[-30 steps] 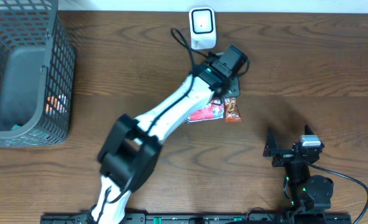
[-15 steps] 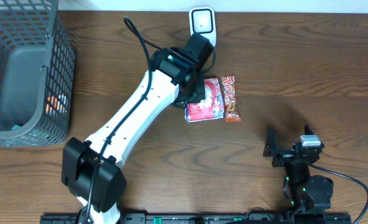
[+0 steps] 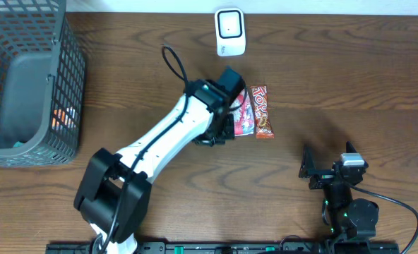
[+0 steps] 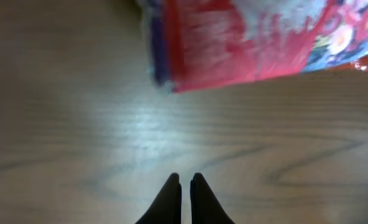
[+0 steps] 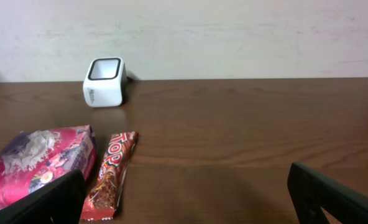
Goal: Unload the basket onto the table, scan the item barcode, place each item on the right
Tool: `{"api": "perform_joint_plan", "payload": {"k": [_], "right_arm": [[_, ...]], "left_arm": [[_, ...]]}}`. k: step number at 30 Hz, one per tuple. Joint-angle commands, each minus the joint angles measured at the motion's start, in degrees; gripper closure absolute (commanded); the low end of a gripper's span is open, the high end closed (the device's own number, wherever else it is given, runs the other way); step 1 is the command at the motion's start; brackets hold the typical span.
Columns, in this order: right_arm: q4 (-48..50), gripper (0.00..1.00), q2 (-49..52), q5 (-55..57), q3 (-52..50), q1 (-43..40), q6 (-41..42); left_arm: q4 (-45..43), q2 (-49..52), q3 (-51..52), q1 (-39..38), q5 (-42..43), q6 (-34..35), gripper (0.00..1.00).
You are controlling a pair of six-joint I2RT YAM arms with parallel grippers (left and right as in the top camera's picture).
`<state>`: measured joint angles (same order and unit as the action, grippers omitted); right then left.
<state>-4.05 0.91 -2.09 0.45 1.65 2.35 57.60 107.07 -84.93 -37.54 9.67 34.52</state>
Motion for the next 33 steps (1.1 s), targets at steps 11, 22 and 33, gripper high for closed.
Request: {"api": "perform_joint_plan", "payload": {"k": [11,22,33], "right_arm": [[-0.20,0.01,-0.24,0.07,-0.13,-0.33,0.35],[-0.20,0.01,-0.24,0.07,-0.11,-0.33,0.37],[-0.20,0.01,-0.24,0.07,-0.11,-0.33,0.37]], "left_arm": [[-8.94,2.78,5.18,-0.81,0.57,1.36,0.92],[-14.49,8.41,5.20,-0.74,-3.39,1.29,0.92],[-16.72,8.59,5.20,-0.74,-10.78,1.09,0.92]]}}
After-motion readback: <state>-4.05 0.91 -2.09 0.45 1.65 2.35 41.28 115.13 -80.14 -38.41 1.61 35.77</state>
